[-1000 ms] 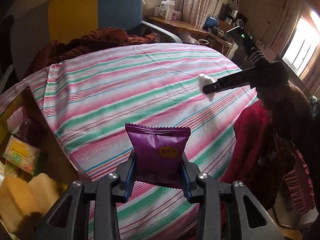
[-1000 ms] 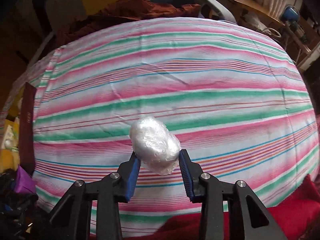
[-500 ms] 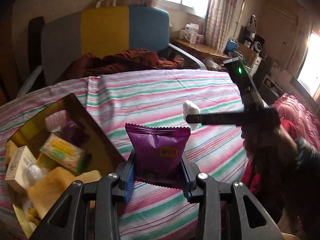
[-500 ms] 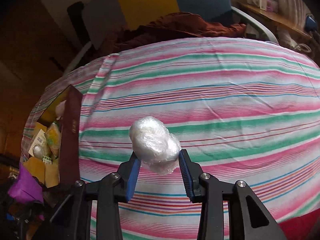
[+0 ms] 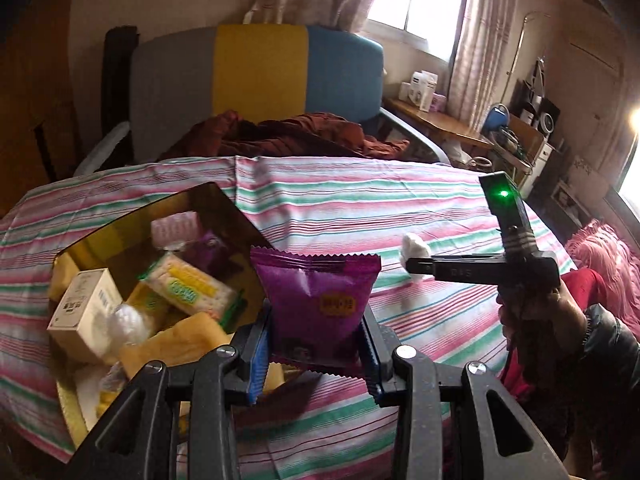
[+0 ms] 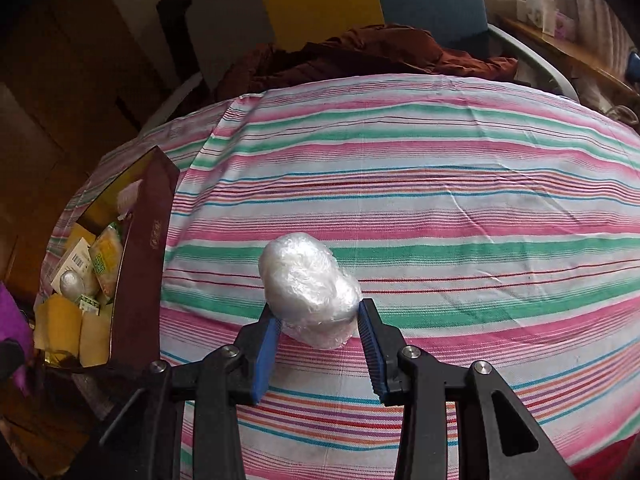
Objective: Organize objects
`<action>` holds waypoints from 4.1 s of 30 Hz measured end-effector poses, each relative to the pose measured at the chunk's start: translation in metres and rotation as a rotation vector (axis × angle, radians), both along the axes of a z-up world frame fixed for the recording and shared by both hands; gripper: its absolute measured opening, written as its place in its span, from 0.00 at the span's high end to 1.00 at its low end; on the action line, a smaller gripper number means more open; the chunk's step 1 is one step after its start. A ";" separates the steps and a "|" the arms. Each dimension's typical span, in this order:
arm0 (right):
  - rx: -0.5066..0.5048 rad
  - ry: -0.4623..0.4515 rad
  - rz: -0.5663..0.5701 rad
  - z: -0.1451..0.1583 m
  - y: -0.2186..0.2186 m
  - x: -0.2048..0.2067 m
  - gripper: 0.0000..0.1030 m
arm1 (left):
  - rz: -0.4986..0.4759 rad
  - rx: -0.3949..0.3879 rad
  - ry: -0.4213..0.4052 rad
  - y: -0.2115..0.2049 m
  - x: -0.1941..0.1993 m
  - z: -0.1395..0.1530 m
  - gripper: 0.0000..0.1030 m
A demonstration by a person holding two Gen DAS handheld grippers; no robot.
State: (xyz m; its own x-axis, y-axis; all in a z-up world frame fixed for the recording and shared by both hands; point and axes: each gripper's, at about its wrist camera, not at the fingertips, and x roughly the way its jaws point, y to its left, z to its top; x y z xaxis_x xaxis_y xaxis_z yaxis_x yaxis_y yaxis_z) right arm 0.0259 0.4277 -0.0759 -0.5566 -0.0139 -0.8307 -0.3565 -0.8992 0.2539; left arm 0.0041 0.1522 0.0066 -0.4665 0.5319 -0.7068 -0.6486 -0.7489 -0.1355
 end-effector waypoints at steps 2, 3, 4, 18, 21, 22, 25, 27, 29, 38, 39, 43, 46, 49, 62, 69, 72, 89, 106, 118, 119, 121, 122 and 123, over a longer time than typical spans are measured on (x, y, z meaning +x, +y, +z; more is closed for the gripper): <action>0.004 -0.002 0.000 0.000 0.000 0.000 0.62 | 0.013 0.005 -0.002 -0.006 -0.001 0.000 0.63; 0.005 -0.001 -0.001 0.000 -0.001 0.000 0.62 | 0.017 0.007 -0.002 -0.008 -0.001 0.000 0.63; 0.005 0.001 -0.003 0.000 0.000 0.000 0.62 | 0.021 0.014 -0.006 -0.012 -0.001 0.001 0.63; -0.020 0.071 0.011 0.024 -0.011 0.006 0.62 | 0.270 0.137 -0.065 -0.121 -0.042 0.007 0.63; -0.047 0.099 0.050 0.035 -0.030 0.002 0.62 | 0.321 0.134 -0.070 -0.139 -0.047 0.003 0.63; -0.050 0.107 0.066 0.038 -0.038 0.001 0.62 | 0.333 0.133 -0.071 -0.144 -0.049 0.002 0.63; -0.068 0.136 0.130 0.050 -0.066 -0.007 0.62 | 0.365 0.134 -0.081 -0.157 -0.051 -0.004 0.63; -0.076 0.154 0.181 0.057 -0.087 -0.016 0.62 | 0.376 0.140 -0.089 -0.162 -0.054 -0.007 0.63; -0.079 0.169 0.233 0.064 -0.108 -0.026 0.62 | 0.384 0.147 -0.094 -0.164 -0.055 -0.008 0.63; -0.009 0.086 0.282 0.052 -0.162 -0.070 0.34 | 0.397 0.153 -0.108 -0.173 -0.059 -0.014 0.63; 0.000 0.088 0.278 0.051 -0.163 -0.070 0.27 | 0.401 0.151 -0.112 -0.174 -0.061 -0.016 0.63; 0.073 0.089 0.289 0.049 -0.172 -0.067 0.10 | 0.402 0.150 -0.123 -0.173 -0.063 -0.022 0.63; 0.158 0.104 0.306 0.051 -0.177 -0.064 0.00 | 0.394 0.145 -0.125 -0.170 -0.062 -0.024 0.63; 0.295 0.156 0.319 0.059 -0.189 -0.057 0.00 | 0.388 0.138 -0.124 -0.168 -0.062 -0.024 0.63; 0.461 0.090 0.202 0.057 -0.203 -0.049 0.00 | 0.374 0.031 -0.049 -0.139 -0.060 -0.013 0.63; 0.354 0.143 0.176 0.058 -0.193 -0.034 0.00 | 0.324 -0.008 -0.014 -0.115 -0.062 -0.008 0.63; 0.305 0.142 0.165 0.056 -0.189 -0.030 0.00 | 0.291 -0.016 -0.008 -0.102 -0.064 -0.006 0.63; 0.226 0.184 0.108 0.060 -0.165 -0.018 0.00 | 0.126 0.025 -0.138 -0.039 -0.117 -0.018 0.62; 0.206 0.178 0.087 0.055 -0.157 -0.015 0.00 | 0.178 0.013 -0.168 -0.049 -0.126 -0.027 0.54; 0.265 0.201 0.130 0.062 -0.178 -0.014 0.00 | 0.368 0.007 0.009 -0.095 -0.087 -0.010 0.46; 0.272 0.203 0.134 0.063 -0.180 -0.014 0.00 | 0.385 0.000 0.019 -0.097 -0.085 -0.010 0.43; 0.290 0.210 0.136 0.065 -0.184 -0.013 0.00 | 0.418 -0.009 0.038 -0.102 -0.078 -0.008 0.41; 0.296 0.214 0.138 0.066 -0.186 -0.012 0.00 | 0.432 -0.008 0.044 -0.105 -0.076 -0.007 0.41; 0.301 0.217 0.140 0.067 -0.187 -0.011 0.00 | 0.447 -0.009 0.049 -0.108 -0.073 -0.007 0.41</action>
